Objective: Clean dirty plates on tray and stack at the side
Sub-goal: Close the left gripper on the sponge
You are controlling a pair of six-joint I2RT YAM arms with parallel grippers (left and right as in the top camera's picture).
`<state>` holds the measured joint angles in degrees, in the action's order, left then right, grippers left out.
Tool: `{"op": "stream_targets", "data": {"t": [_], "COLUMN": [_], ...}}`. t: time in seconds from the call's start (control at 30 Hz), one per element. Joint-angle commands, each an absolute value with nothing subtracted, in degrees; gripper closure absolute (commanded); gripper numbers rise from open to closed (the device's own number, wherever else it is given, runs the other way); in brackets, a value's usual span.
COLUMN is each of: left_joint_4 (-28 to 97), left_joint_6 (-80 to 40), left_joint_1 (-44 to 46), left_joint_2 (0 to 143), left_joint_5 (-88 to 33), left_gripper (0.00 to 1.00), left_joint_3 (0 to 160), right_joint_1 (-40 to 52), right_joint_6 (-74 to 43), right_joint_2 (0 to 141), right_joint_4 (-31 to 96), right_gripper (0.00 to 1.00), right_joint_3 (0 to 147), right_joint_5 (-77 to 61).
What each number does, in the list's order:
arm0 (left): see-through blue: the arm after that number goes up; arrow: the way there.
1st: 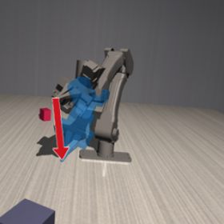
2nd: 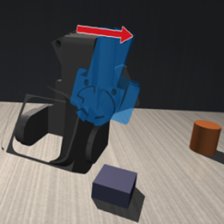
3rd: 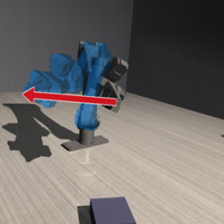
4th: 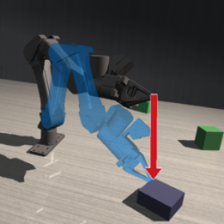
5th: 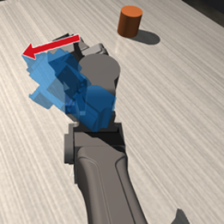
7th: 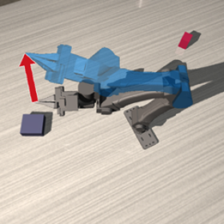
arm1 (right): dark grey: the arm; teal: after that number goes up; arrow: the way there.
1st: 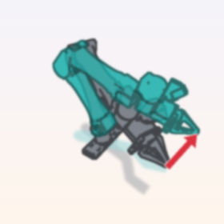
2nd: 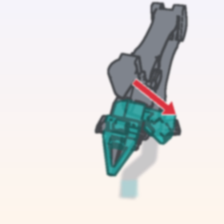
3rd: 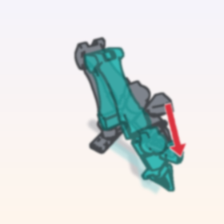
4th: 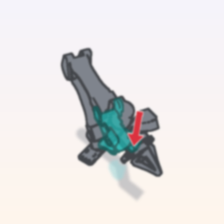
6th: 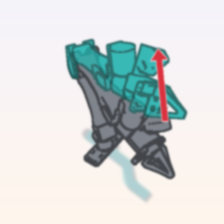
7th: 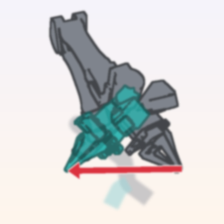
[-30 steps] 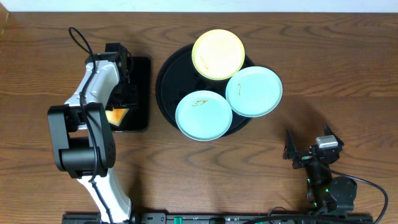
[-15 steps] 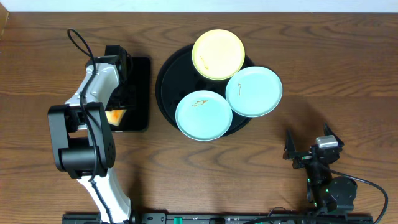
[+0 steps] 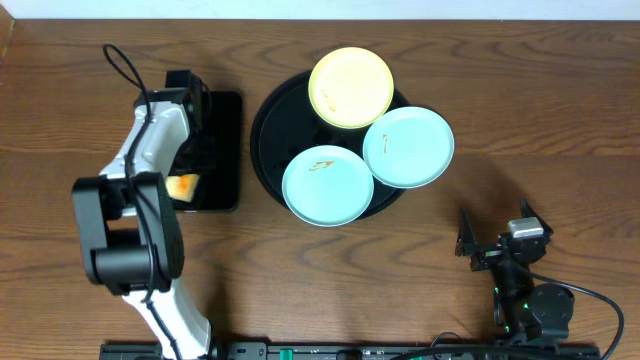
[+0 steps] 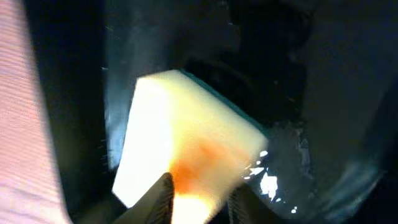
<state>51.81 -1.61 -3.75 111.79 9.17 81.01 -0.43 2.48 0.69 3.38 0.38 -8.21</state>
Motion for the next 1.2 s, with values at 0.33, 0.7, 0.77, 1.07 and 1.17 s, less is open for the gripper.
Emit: {"op": "stream_targets", "data": {"t": [0.33,0.7,0.77,1.07,1.17], "left_joint_4": [49.6,50.0,50.0,50.0,50.0], "left_joint_6": [-1.6,-1.6,-1.6,-1.6,-1.7], "left_joint_1": [-3.9,-3.9,-3.9,-3.9,-3.9], "left_joint_2": [99.2,105.3,106.6,111.2,111.6], "left_joint_5": [2.0,9.7,9.7,9.7,9.5], "left_gripper": [0.62,0.28,0.28,0.33,0.36], "left_joint_3": [81.6,77.5,77.3,77.2,77.1], "right_joint_1": [-0.6,-0.6,-0.6,-0.6,-0.6], "right_joint_6": [1.8,1.7,1.8,1.8,1.8], "right_joint_2": [0.4,0.4,0.4,0.4,0.4], "right_joint_4": [3.6,3.6,3.6,3.6,3.6], "right_gripper": [0.01,0.01,0.01,0.01,0.01], "right_joint_3": [0.3,0.3,0.3,0.3,0.3], "right_joint_5": [-8.8,-8.8,-8.8,-8.8,-8.8]}}
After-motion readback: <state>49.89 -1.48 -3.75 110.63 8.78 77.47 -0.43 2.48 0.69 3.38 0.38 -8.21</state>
